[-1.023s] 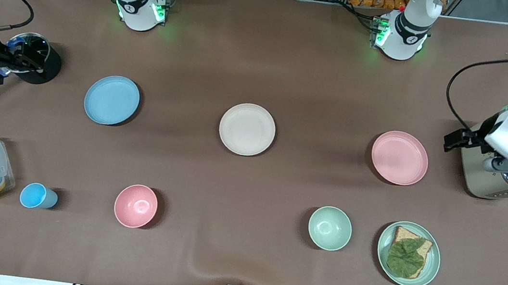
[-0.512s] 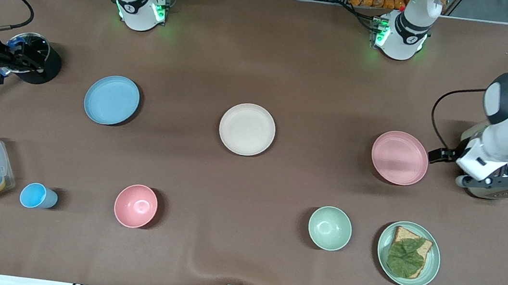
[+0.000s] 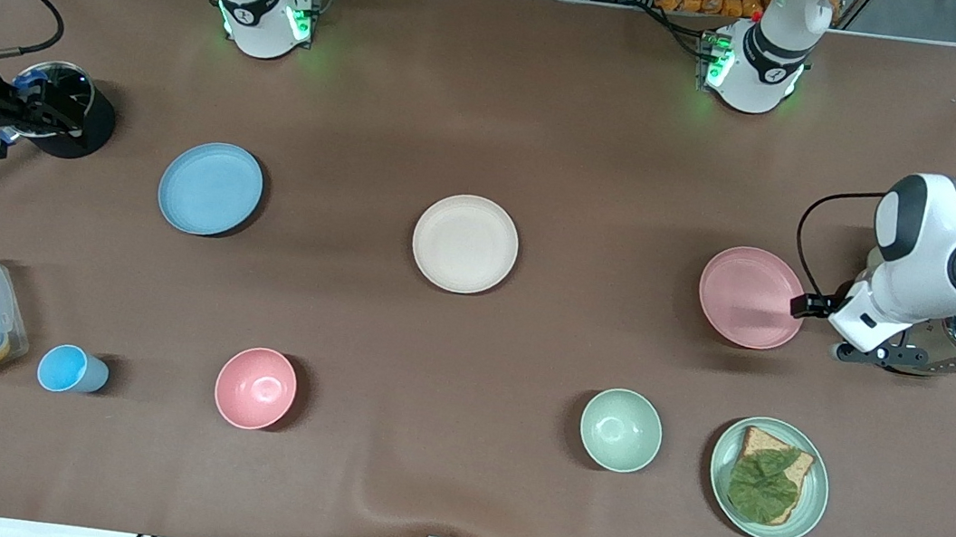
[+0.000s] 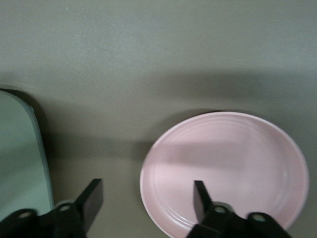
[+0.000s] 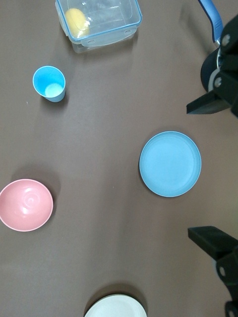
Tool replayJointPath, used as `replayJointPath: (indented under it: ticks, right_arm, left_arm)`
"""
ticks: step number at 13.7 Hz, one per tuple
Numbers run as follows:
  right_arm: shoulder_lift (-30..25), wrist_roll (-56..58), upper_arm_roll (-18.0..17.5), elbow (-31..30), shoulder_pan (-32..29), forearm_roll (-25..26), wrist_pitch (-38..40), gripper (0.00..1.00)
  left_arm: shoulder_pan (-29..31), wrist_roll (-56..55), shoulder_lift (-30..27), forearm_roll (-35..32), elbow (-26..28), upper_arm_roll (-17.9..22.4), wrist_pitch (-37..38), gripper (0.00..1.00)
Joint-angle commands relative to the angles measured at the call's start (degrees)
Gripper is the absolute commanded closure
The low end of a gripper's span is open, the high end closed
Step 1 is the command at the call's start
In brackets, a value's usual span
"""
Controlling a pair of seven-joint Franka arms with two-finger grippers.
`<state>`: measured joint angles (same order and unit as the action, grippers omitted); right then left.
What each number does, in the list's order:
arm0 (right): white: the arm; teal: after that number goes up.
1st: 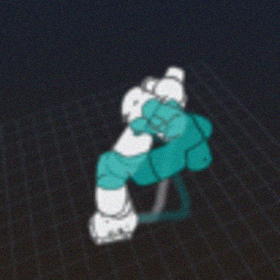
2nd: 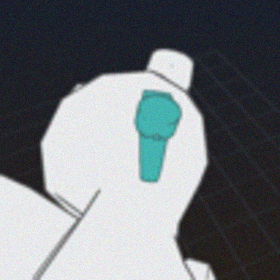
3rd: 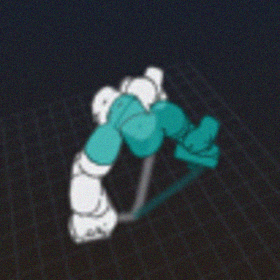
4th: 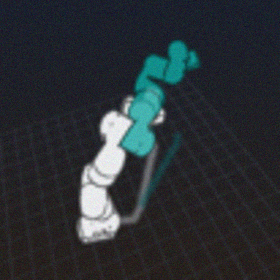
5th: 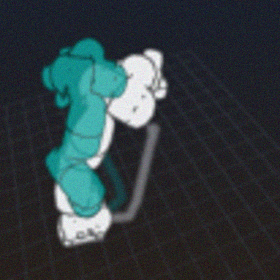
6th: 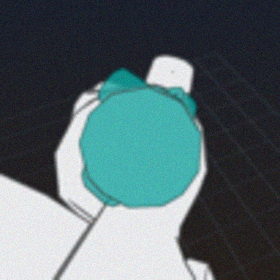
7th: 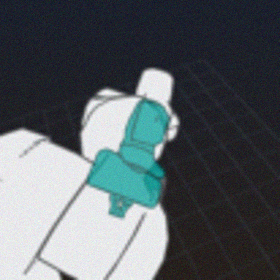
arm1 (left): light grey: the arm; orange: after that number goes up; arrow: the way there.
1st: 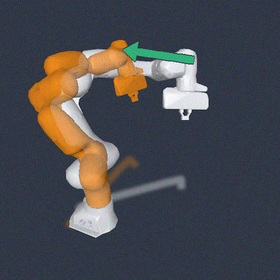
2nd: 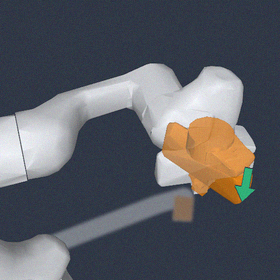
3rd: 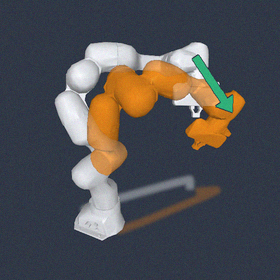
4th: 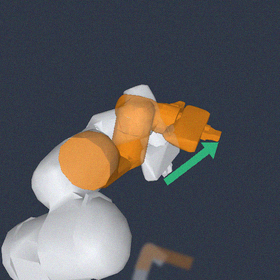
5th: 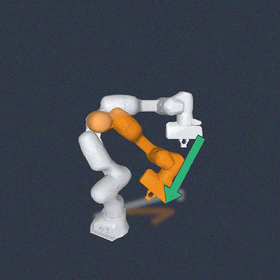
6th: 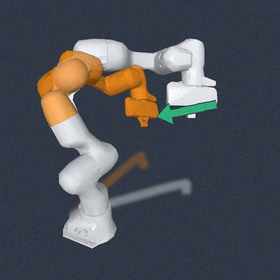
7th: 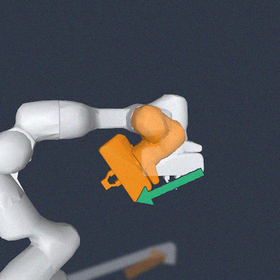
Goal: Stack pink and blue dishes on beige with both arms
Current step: 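Lower the left gripper and grasp the pink plate's rim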
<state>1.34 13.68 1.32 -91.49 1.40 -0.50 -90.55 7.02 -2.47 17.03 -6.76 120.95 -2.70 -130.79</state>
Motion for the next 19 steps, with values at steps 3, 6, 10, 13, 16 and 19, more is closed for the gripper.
replayJointPath:
  ticks: [3, 6, 10, 13, 16, 19]
  right_arm:
    - [0.24, -0.06, -0.36, 0.79, -0.44, 0.41, 0.72, 0.0]
    - [0.24, 0.03, -0.36, 0.79, -0.52, 0.41, 0.81, 0.0]
    - [0.24, -0.14, -0.36, 0.79, -0.53, 0.41, 0.9, 0.0]
    - [0.24, -0.32, -0.36, 0.79, -0.61, 0.41, 1.08, 0.0]
    - [0.24, -0.41, -0.36, 0.79, -0.53, 0.41, 1.25, 0.0]
    - [0.33, -0.32, -0.36, 0.79, -0.61, 0.41, 1.25, 0.0]
  left_arm:
    - [2.73, 1.24, 4.23, -1.15, 0.08, -0.64, -2.27, 0.36]
    - [2.83, 1.24, 5.82, -1.15, 0.17, -0.64, -3.15, 0.37]
    - [2.83, 1.24, 7.67, -0.63, 0.08, -0.73, -3.5, 0.44]
    - [2.65, 1.15, 7.76, -0.54, 0.08, -0.73, -3.68, 0.59]
    - [2.65, 1.15, 8.2, -0.45, -0.27, -0.73, -3.77, 0.74]
    - [2.3, 0.89, 8.99, -0.36, -0.45, -0.82, -3.77, 0.94]
